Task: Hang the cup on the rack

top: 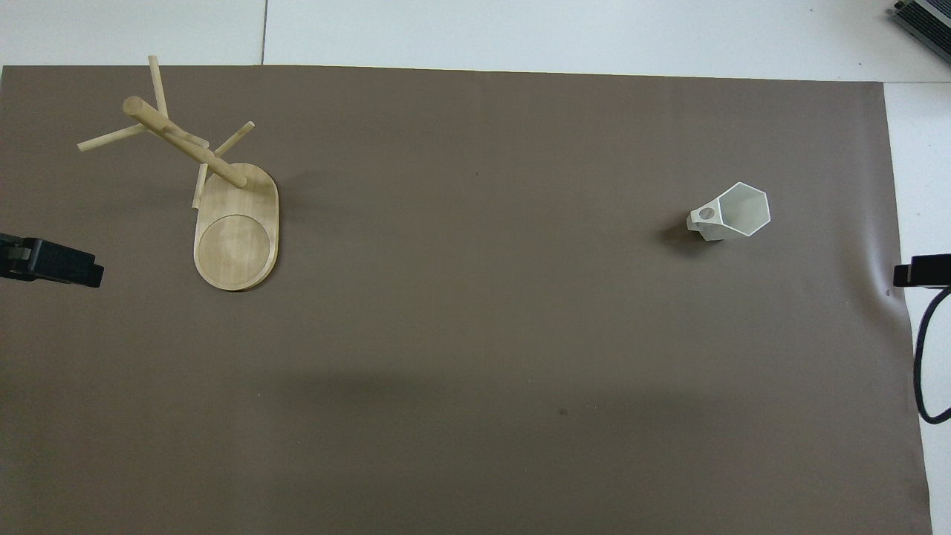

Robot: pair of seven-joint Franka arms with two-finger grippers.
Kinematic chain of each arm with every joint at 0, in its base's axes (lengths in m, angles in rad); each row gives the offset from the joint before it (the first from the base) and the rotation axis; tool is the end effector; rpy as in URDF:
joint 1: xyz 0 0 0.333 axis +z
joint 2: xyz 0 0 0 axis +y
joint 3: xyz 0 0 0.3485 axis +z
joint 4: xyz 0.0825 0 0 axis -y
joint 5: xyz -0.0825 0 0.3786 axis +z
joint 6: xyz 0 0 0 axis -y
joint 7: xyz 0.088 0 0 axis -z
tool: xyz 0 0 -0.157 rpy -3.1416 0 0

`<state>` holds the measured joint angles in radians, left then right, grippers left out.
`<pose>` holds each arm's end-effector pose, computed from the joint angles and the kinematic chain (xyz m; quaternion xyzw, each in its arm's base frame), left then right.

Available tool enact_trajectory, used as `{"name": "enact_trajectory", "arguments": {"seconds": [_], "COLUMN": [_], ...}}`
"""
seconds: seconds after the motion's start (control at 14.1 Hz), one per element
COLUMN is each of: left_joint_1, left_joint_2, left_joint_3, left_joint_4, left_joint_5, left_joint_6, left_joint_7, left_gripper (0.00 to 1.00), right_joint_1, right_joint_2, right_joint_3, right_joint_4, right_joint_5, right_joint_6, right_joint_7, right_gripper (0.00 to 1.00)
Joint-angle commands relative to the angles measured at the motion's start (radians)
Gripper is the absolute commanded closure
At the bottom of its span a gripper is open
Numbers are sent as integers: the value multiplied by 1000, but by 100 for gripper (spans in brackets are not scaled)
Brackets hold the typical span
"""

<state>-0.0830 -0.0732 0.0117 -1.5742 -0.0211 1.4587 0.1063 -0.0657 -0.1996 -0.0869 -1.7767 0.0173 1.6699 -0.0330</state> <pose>0.5085 -0.0396 0.6348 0.9957 -0.0896 -0.0210 0.0113 0.4873 -0.0765 0.6225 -0.9970 0.0597 -0.0474 0.0129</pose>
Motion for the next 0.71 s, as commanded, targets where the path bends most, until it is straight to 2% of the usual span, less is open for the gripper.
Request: {"name": "enact_trajectory", "arguments": {"seconds": [0.0, 0.64], "left_joint_1": [-12, 25], "left_joint_2": [-19, -28], "left_joint_3": [7, 11], "left_joint_4": [-15, -30], "left_joint_5": [15, 15], "left_joint_6": [-4, -5], "left_joint_7": [-16, -10], "left_gripper": [0, 0], "right_joint_1": [-5, -5], "right_joint_2": [-27, -27], "right_joint_3": [7, 7], "right_joint_4": [-36, -30], "right_joint_5": [-19, -17], "right_joint_6": [24, 19], "right_joint_7": [-22, -15], "right_gripper": [0, 0]}}
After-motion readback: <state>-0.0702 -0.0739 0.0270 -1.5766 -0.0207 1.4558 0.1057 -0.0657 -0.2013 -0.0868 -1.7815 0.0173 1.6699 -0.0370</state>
